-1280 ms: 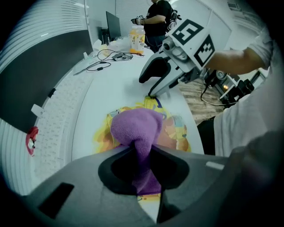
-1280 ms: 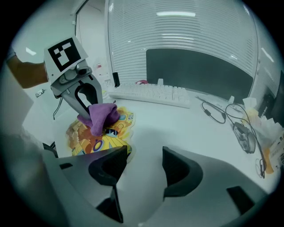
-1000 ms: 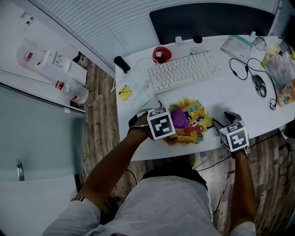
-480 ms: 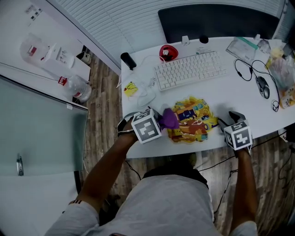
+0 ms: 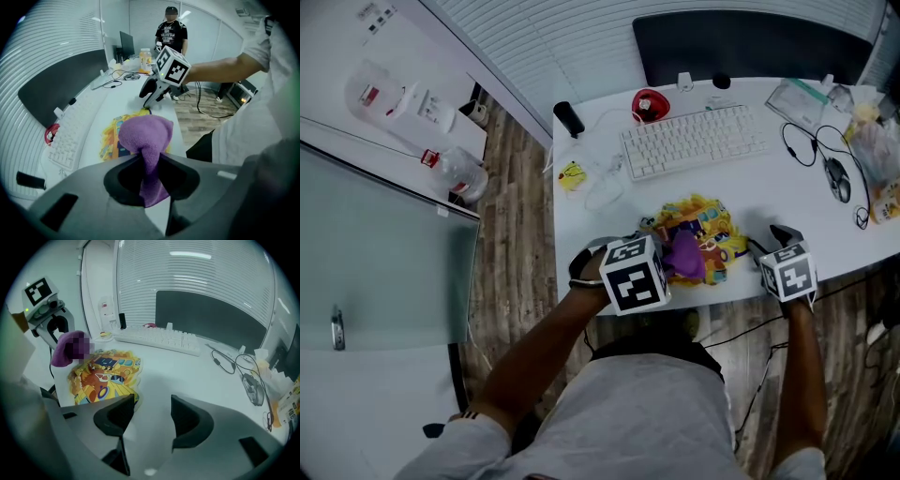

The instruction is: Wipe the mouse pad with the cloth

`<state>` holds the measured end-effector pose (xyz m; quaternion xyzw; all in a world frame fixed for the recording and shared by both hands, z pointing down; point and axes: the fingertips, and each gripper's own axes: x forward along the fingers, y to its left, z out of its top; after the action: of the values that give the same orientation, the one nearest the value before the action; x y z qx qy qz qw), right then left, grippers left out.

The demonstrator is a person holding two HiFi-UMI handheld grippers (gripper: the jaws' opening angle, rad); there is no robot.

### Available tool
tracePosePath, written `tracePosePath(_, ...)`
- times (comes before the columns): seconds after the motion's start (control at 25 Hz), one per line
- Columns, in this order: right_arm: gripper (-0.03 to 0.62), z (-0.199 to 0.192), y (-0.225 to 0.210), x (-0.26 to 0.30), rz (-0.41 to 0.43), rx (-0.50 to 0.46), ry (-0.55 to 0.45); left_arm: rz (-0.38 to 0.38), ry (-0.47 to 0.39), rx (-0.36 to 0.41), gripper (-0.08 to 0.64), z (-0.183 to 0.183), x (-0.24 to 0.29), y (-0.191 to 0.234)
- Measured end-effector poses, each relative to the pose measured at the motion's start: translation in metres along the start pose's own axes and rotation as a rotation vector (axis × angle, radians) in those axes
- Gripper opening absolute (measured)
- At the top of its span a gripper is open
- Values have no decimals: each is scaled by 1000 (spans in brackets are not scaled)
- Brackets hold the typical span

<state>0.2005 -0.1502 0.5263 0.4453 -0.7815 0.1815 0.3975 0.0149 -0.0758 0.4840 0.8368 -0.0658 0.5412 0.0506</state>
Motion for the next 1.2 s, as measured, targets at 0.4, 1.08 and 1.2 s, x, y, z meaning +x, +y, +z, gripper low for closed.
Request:
tracePosePath(0.4,218,1,-1,-8,-8,11,-12,-69,10,136,83,60,44,-31)
tracePosePath(1.08,218,3,6,3,27,33,-16,-116,69,106,83,52,71,-33)
tracePosePath(1.2,218,2,6,3,30,35,-20,-109,67,86,83,38,65,-31)
